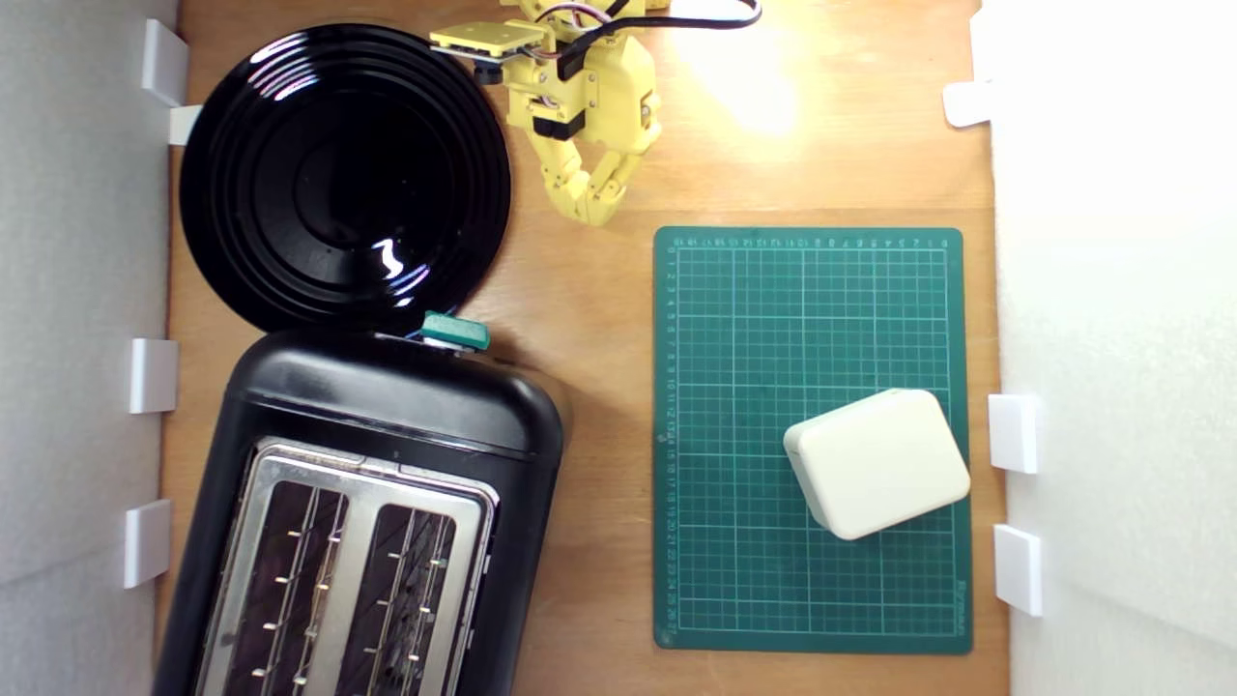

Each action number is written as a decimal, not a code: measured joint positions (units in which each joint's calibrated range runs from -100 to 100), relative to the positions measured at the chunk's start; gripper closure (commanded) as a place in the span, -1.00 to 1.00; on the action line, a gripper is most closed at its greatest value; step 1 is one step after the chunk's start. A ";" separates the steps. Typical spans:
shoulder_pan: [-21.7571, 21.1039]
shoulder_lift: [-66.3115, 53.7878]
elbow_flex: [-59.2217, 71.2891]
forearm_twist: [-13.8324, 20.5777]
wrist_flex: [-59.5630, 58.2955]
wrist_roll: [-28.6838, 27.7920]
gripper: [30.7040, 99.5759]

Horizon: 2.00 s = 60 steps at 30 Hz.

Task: Start toaster

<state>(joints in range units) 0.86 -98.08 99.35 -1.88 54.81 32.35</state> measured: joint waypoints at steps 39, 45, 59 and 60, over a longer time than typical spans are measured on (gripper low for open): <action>-7.32 -0.25 0.00 3.56 2.47 -6.52 0.98; -7.32 -0.25 0.00 3.56 2.47 -6.52 0.98; -7.32 -0.25 0.00 3.56 2.47 -6.52 0.98; -7.32 -0.25 0.00 3.56 2.47 -6.52 0.98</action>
<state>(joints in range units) -6.46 -98.33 99.35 1.69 57.28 25.83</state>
